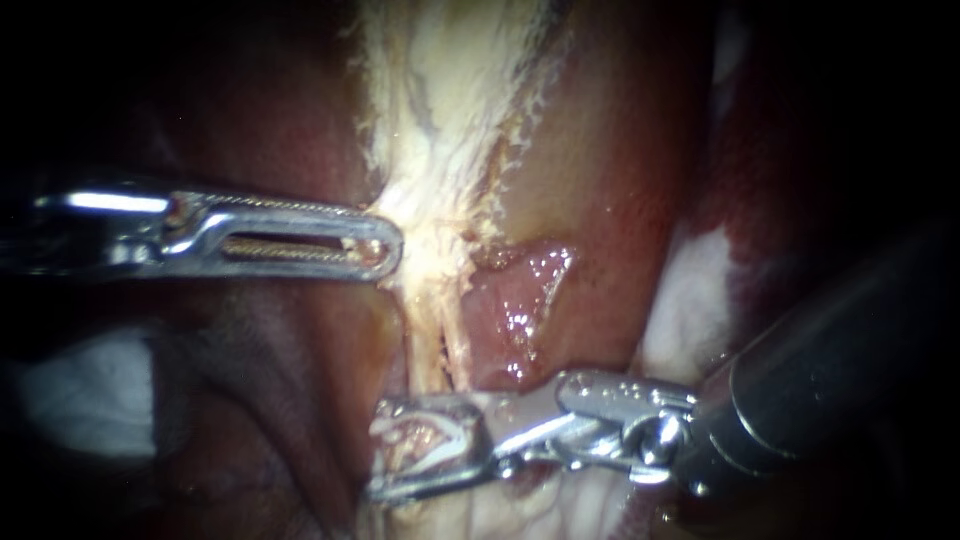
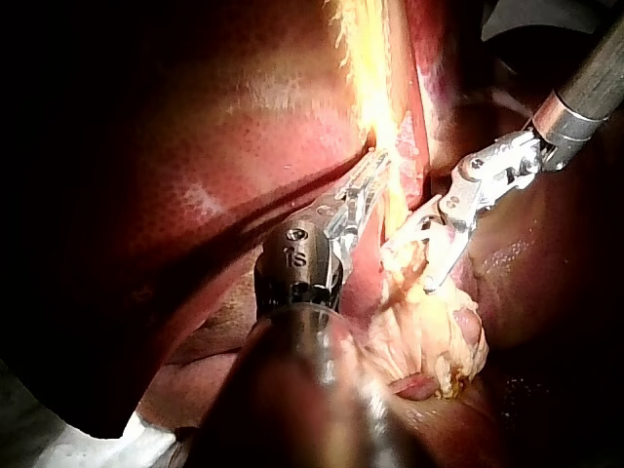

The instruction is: Clipping second clip left tube

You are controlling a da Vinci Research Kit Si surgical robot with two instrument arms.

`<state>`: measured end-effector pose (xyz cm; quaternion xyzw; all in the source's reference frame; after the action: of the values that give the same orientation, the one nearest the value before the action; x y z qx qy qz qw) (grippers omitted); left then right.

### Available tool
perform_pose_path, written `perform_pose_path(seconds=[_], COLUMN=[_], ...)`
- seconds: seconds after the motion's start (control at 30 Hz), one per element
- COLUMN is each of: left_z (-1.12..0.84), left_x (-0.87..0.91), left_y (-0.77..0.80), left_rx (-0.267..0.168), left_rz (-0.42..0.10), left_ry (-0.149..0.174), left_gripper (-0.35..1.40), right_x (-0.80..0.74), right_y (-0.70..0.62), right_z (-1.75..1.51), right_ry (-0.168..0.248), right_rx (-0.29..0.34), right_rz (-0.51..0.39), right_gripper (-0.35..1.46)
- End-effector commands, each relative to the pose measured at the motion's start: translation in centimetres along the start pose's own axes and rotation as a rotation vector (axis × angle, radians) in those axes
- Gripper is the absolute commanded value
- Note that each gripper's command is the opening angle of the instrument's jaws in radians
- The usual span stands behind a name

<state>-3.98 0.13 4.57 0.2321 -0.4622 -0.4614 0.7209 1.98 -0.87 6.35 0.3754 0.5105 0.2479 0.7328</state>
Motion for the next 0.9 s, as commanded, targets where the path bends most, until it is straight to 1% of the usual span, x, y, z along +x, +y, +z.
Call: perform_pose_path(seconds=[0.03, 0.57, 0.7, 0.9], left_z=[0.00, -0.02, -0.05, -0.12], left_x=[0.00, 0.00, -0.01, -0.02], left_y=[0.00, -0.01, -0.01, 0.01], left_rx=[0.000, 0.000, -0.001, -0.005], left_rz=[0.000, 0.000, 0.000, 0.000], left_ry=[0.000, 0.000, 0.000, -0.001], left_gripper=[-0.35, -0.35, -0.35, -0.35], right_x=[0.00, 0.01, 0.04, 0.19], right_y=[0.00, -0.02, -0.09, -0.26], right_z=[0.00, -0.03, -0.17, -0.48], right_ry=[0.000, 0.000, -0.001, 0.002], right_rx=[0.000, 0.002, 0.007, 0.000], right_rz=[0.000, 0.000, 0.002, 0.012], right_gripper=[0.58, 0.58, 0.58, 0.58])
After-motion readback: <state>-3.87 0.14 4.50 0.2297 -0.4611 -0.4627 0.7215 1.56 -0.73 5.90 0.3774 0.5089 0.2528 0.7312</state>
